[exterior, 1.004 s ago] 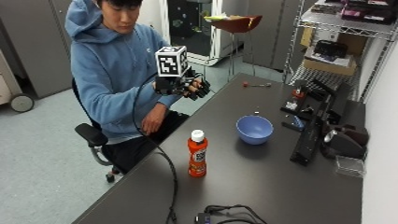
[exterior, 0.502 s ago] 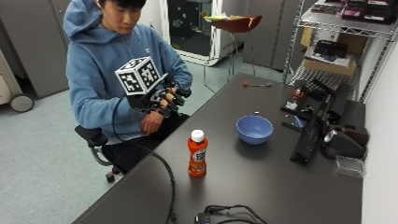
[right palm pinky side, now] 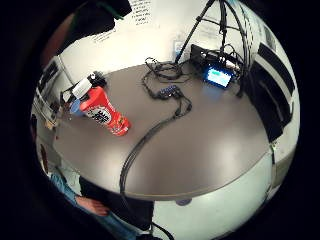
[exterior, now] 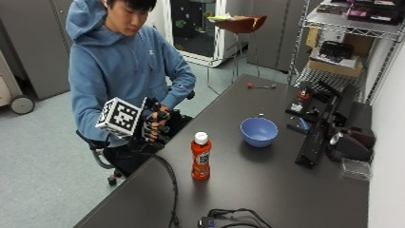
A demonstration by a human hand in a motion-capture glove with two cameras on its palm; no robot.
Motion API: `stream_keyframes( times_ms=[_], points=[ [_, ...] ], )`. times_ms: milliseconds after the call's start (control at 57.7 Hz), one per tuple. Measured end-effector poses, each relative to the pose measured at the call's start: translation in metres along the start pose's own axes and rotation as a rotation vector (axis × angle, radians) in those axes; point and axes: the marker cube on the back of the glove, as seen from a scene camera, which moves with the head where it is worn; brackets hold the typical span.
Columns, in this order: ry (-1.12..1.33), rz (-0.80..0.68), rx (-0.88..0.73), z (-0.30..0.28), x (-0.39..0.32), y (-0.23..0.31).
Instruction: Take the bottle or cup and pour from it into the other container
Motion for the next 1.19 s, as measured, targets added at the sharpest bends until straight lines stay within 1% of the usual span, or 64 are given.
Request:
stream_keyframes(
  times_ms=[190,364,502,623,866,987,1108,1195],
  points=[
    [-0.139,0.037,0.043,0.031,0.027,-0.002],
    [-0.267,0.079,0.009,0.066,0.04,-0.002],
    [-0.377,0.103,-0.03,0.088,0.041,-0.004],
    [-0.424,0.113,-0.059,0.108,0.041,-0.007],
    [-0.544,0.16,-0.041,0.14,0.036,-0.016],
    [-0.625,0.179,-0.002,0.162,0.028,-0.014],
    [-0.619,0.204,0.16,0.171,0.024,-0.023],
    [-0.606,0.205,0.192,0.172,0.02,-0.029]
  ],
)
